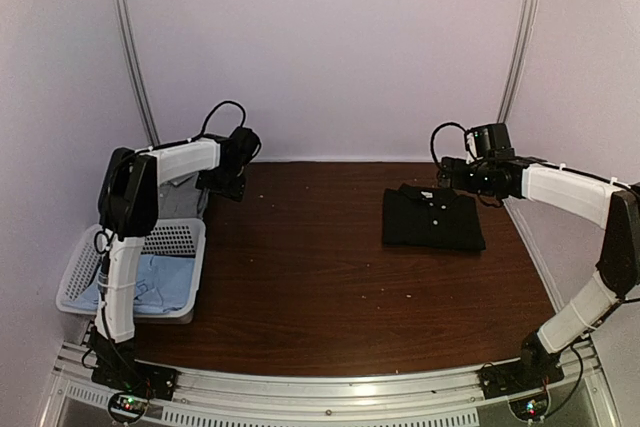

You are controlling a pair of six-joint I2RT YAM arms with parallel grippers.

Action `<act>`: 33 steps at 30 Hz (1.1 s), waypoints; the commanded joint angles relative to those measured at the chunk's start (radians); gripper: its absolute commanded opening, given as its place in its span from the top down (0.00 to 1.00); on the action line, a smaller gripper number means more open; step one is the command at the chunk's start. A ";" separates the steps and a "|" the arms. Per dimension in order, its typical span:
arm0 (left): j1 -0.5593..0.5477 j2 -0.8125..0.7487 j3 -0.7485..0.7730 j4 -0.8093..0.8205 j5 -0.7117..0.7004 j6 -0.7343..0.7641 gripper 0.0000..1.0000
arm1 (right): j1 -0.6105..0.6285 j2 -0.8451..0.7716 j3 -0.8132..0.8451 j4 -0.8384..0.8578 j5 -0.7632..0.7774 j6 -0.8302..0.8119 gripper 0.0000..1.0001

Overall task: Fold and stack the long sleeve shirts
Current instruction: Move the square-folded shirt to the center of the board.

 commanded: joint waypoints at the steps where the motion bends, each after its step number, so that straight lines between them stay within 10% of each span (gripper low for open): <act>1: 0.031 0.064 0.041 -0.079 -0.175 0.014 0.16 | 0.010 -0.026 -0.021 0.040 -0.021 0.008 0.00; 16: 0.094 0.169 0.011 -0.036 -0.303 0.066 0.23 | 0.031 0.000 -0.042 0.058 -0.063 0.015 0.00; 33: 0.070 0.164 -0.008 0.027 -0.159 0.126 1.00 | 0.043 0.012 -0.060 0.088 -0.097 0.022 0.00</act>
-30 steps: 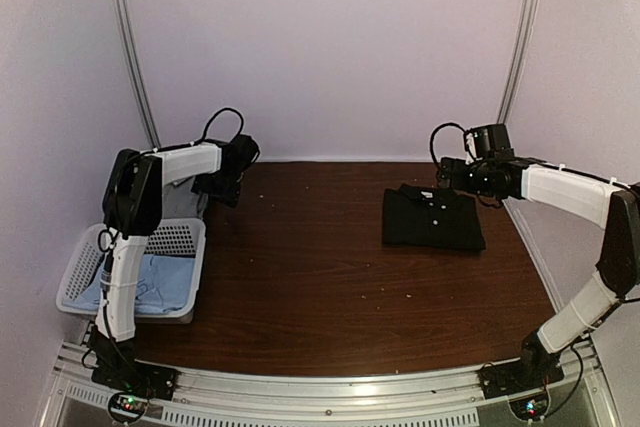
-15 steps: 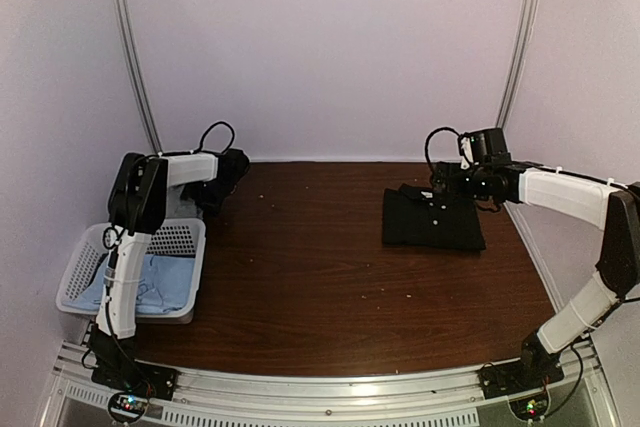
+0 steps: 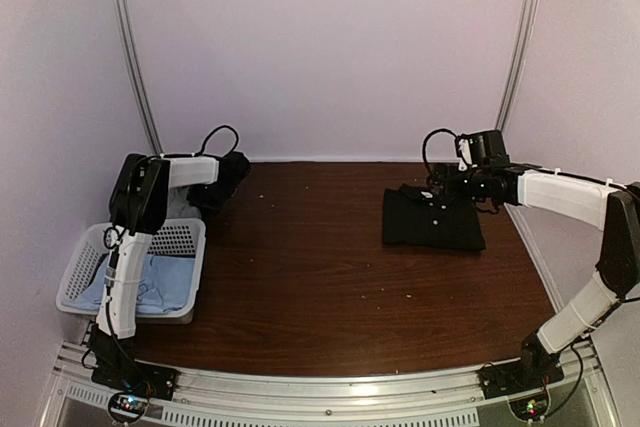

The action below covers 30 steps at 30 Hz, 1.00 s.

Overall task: Fold and stack the long sleeve shirts
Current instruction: Move the square-folded shirt to the center of the board.

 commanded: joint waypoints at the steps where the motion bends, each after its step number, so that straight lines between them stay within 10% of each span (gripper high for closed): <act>1: -0.023 -0.002 0.013 0.015 0.142 -0.015 1.00 | 0.011 0.011 -0.010 0.032 -0.018 0.011 0.00; 15: -0.153 0.000 0.206 -0.079 0.598 -0.195 1.00 | 0.013 0.005 -0.013 0.025 -0.027 -0.031 0.00; 30: -0.272 -0.001 0.191 0.178 1.068 -0.481 1.00 | 0.014 -0.006 -0.037 0.037 -0.023 -0.034 0.00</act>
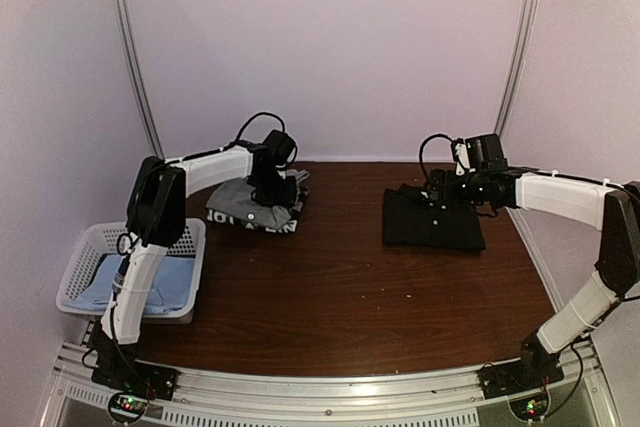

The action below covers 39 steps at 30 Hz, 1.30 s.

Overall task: Fold and stack the long sleeve shirts
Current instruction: Move the square-folded shirt to the center of the board, then adjust the square-folded shirt at the center of the board.

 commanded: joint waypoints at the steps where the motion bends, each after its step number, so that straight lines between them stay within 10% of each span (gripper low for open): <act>1: -0.057 0.005 -0.027 0.158 0.235 -0.144 1.00 | 0.007 -0.015 -0.020 0.027 -0.002 -0.007 0.00; 10: -0.092 0.031 0.045 0.207 0.334 -0.162 0.50 | 0.007 -0.010 -0.021 0.023 0.004 -0.009 0.00; 16: -0.080 -0.065 0.027 0.205 0.291 -0.115 0.34 | 0.011 0.001 -0.004 0.015 0.007 -0.005 0.00; 39: 0.248 -0.155 -0.262 0.182 0.073 0.028 0.48 | 0.044 0.029 0.008 -0.001 0.022 0.000 0.00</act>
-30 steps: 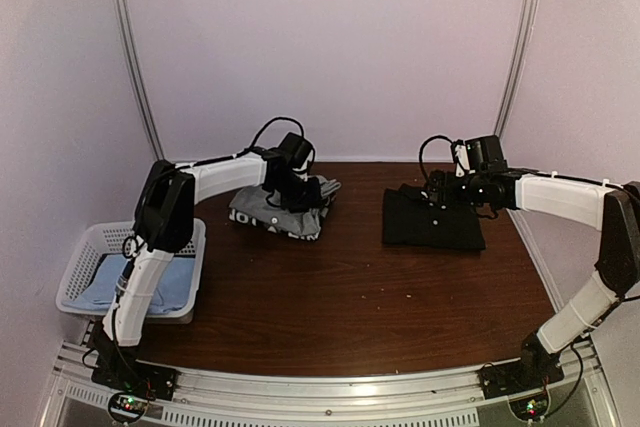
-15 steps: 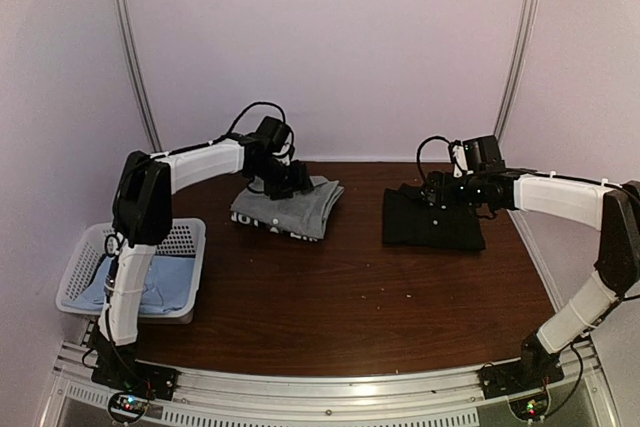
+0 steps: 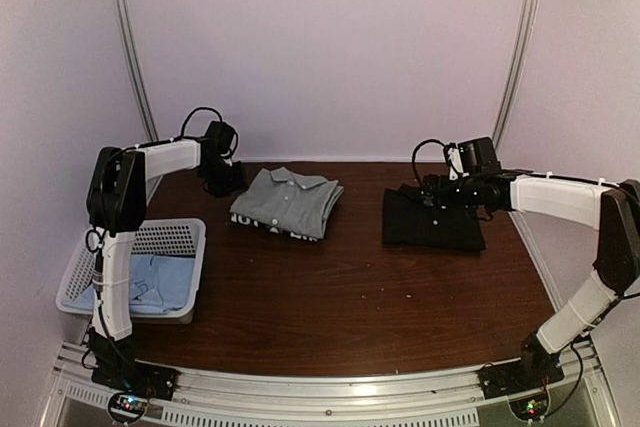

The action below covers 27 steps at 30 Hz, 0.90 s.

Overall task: Fold and stack the long sleeve shirts
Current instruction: Adjust the square-folded shirt at the center of the board.

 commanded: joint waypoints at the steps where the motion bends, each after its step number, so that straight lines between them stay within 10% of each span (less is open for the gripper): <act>1: -0.010 0.025 0.000 -0.008 -0.015 0.051 0.50 | 0.007 0.018 0.018 0.001 0.025 0.005 0.00; 16: -0.124 -0.112 -0.248 0.051 0.072 0.007 0.61 | -0.031 0.091 -0.010 0.016 0.144 0.075 0.00; 27: -0.070 -0.121 -0.124 0.018 -0.013 0.052 0.54 | -0.184 0.105 -0.038 0.076 0.009 0.087 0.02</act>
